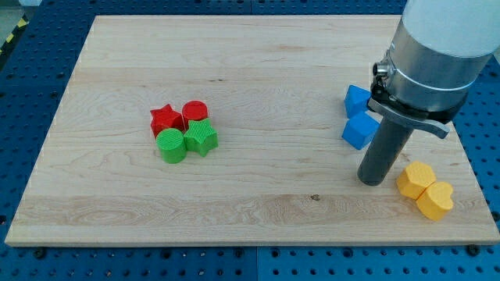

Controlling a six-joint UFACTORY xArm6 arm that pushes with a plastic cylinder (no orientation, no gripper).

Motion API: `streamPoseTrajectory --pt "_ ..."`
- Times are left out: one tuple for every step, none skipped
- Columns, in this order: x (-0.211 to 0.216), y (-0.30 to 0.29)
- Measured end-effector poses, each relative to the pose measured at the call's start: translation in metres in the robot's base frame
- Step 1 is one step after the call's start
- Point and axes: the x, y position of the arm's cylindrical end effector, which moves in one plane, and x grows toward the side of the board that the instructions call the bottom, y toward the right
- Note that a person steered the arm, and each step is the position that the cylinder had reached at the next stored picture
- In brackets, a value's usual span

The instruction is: Move the yellow hexagon into the yellow heart

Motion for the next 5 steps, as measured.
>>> streamPoseTrajectory --pt "0.000 0.011" --pt "0.000 0.012" --pt "0.000 0.028" --pt "0.000 0.029" --pt "-0.001 0.030"
